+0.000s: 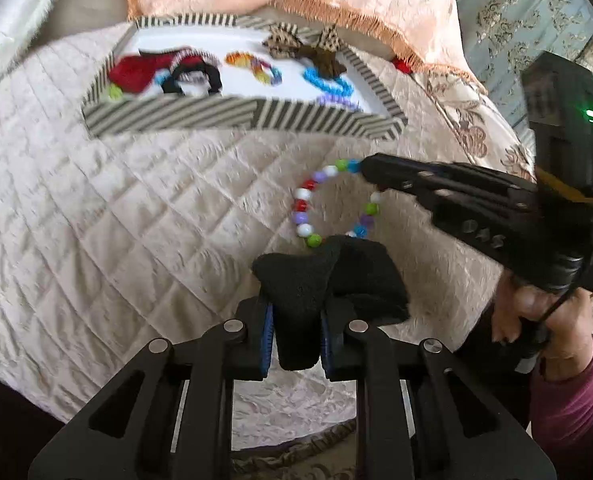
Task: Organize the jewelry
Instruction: 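Grasp the black velvet hair clip with left gripper while right grasps multicolor bead bracelet, then carry the hair clip and bead bracelet into the tray and open both grippers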
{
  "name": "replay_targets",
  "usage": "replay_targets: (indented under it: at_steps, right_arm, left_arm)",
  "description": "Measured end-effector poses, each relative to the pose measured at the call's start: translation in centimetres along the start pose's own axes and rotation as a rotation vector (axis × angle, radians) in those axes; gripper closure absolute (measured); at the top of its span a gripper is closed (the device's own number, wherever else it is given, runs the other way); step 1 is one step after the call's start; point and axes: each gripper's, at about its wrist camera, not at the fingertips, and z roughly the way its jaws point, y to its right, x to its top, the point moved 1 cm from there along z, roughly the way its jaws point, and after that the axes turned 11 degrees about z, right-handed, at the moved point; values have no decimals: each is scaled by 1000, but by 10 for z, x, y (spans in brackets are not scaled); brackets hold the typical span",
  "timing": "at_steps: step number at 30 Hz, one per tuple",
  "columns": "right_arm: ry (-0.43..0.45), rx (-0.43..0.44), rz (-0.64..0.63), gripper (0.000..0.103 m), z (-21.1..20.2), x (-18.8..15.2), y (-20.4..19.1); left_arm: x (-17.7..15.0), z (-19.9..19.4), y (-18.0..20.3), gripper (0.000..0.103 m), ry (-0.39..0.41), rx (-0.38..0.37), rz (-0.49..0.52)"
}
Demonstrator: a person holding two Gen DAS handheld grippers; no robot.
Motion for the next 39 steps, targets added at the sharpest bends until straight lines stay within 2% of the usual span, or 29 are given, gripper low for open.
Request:
replay_targets:
  at_steps: [6, 14, 30, 39]
  right_arm:
    - [77, -13, -2, 94, -30, 18, 1]
    - [105, -33, 9, 94, -45, 28, 8]
    - [134, -48, 9, 94, -57, 42, 12]
    - [143, -47, 8, 94, -54, 57, 13]
  left_arm:
    - [14, -17, -9, 86, 49, 80, 3]
    - [30, -24, -22, 86, 79, 173, -8]
    - [73, -36, -39, 86, 137, 286, -5]
    - [95, -31, -52, 86, 142, 322, -2]
